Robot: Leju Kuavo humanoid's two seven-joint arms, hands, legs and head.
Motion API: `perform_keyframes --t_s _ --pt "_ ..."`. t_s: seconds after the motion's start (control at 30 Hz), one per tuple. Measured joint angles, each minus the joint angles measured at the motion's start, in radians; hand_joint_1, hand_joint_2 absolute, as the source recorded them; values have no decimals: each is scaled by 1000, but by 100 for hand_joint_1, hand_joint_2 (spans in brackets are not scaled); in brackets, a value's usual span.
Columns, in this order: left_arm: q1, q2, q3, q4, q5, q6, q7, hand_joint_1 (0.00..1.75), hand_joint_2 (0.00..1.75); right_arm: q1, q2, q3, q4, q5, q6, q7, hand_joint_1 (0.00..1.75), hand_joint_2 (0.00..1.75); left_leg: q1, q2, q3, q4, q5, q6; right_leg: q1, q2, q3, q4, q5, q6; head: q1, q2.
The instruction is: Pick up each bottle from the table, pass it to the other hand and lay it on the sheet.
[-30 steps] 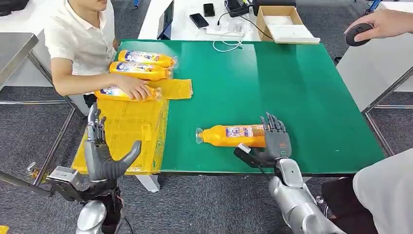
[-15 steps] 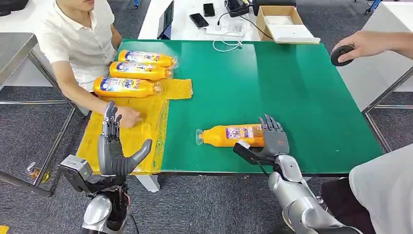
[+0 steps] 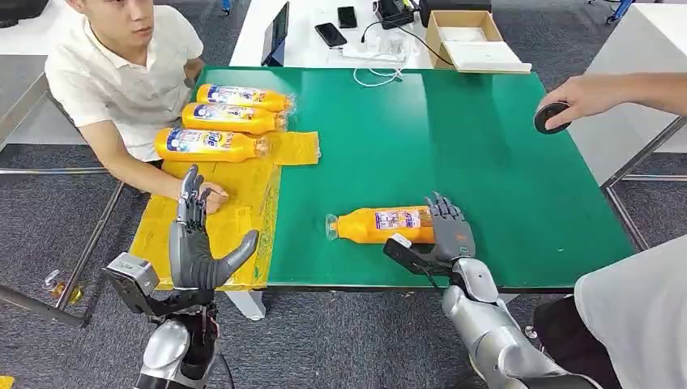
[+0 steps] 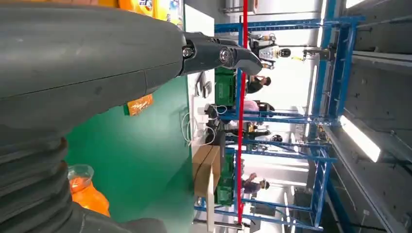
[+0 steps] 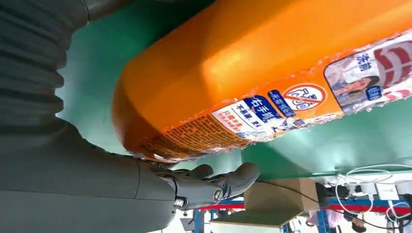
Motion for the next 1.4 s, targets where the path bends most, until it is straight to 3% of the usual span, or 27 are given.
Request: perform_keyframes --t_s 0.1,0.13,0.2,0.47,0.7,1.0,1.13,1.3,1.4 --pt "-6 0 -2 8 7 -6 1 0 175 1 3 2 7 2 10 -10 152 175 0 0 0 0 0 0 0 0 0 0 0 0 0 0" --pt "-11 0 -4 13 10 -7 3 0 175 1 6 2 10 3 12 -10 164 175 0 0 0 0 0 0 0 0 0 0 0 0 0 0" --pt "-20 0 -10 24 13 -9 3 0 175 1 11 3 15 3 18 -10 171 175 0 0 0 0 0 0 0 0 0 0 0 0 0 0" --pt "-56 0 -23 61 30 -23 4 0 175 -17 12 23 33 29 88 54 168 175 0 2 4 0 0 0 0 1 2 0 0 0 0 0" --pt "-74 0 -25 79 42 -30 10 0 175 -36 6 41 48 48 171 108 175 175 0 2 8 0 0 0 0 1 6 -1 0 0 0 0" --pt "-84 0 -26 86 43 -33 11 0 175 -39 4 51 55 55 196 125 175 175 0 2 12 0 -1 0 0 1 10 -1 0 0 0 0" --pt "-80 0 -26 86 44 -34 11 0 175 -30 6 48 55 12 158 45 175 175 0 2 12 0 -1 0 0 1 11 -1 0 0 0 0" --pt "-30 3 -26 60 50 -38 15 0 175 16 34 -14 52 -153 72 -185 175 175 0 3 11 0 -1 -1 1 2 10 -1 0 0 0 0" --pt "-4 6 -25 44 52 -40 22 0 175 38 54 -53 47 -201 52 -249 175 175 1 3 9 0 -1 -1 1 2 7 -1 0 0 0 0"
